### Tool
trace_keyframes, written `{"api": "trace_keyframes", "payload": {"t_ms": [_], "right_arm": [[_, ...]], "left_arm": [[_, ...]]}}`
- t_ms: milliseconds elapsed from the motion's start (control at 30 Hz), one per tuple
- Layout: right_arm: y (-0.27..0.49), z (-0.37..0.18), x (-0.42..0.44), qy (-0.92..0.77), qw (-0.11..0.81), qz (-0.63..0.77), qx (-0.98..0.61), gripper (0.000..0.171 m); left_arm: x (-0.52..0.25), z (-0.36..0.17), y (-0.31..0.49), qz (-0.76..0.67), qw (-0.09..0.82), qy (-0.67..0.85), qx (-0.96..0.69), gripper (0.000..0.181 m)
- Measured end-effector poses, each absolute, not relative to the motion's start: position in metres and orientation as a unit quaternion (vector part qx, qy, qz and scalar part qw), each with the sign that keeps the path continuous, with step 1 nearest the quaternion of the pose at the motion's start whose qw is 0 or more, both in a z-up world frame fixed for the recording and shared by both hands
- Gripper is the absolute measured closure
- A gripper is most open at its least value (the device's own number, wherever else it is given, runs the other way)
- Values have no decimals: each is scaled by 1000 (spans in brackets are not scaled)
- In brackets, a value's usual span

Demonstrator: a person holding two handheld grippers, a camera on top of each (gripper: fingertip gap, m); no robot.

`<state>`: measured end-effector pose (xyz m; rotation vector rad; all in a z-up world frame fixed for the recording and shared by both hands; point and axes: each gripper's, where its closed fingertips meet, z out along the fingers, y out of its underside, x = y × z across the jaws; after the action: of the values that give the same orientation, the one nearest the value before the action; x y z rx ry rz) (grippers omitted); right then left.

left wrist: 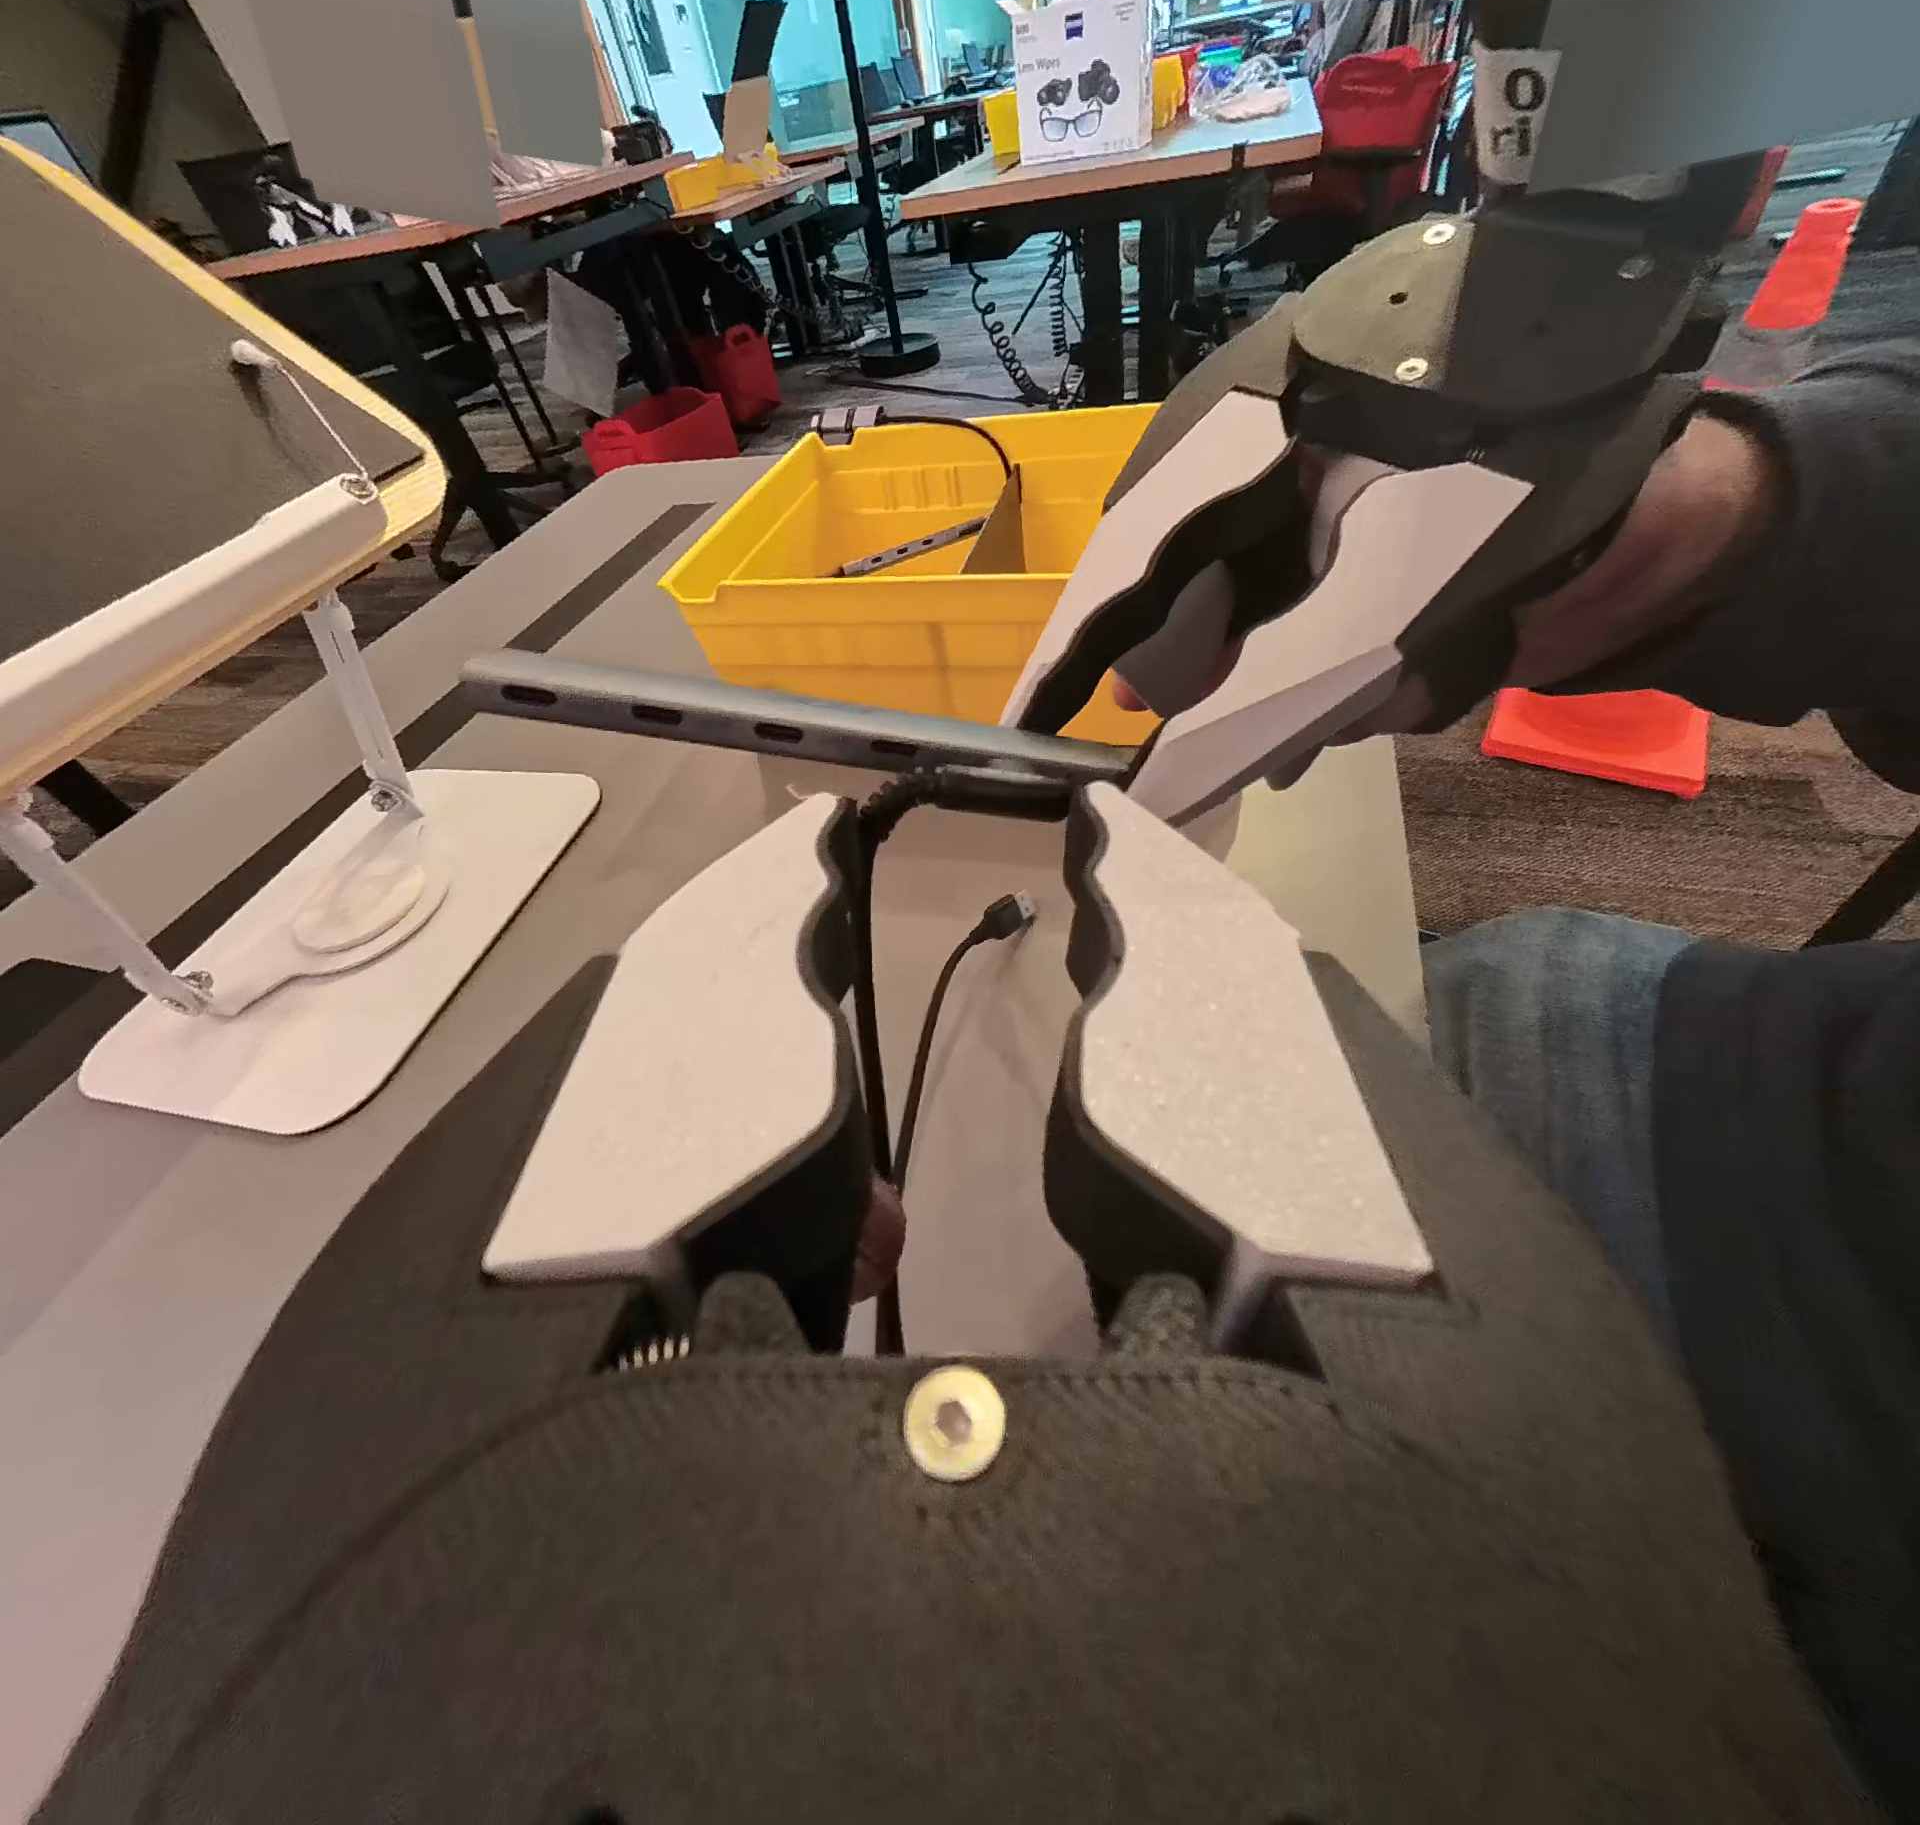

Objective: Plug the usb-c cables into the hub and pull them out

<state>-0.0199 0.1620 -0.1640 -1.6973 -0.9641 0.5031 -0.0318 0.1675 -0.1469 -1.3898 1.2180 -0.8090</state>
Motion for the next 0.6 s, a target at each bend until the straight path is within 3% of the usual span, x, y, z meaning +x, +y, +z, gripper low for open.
{"api": "trace_keyframes", "payload": {"t_ms": [600], "right_arm": [[159, -169, -19, -461, 527, 153, -698, 147]], "left_arm": [[-33, -157, 163, -345, 490, 539, -592, 145]]}}
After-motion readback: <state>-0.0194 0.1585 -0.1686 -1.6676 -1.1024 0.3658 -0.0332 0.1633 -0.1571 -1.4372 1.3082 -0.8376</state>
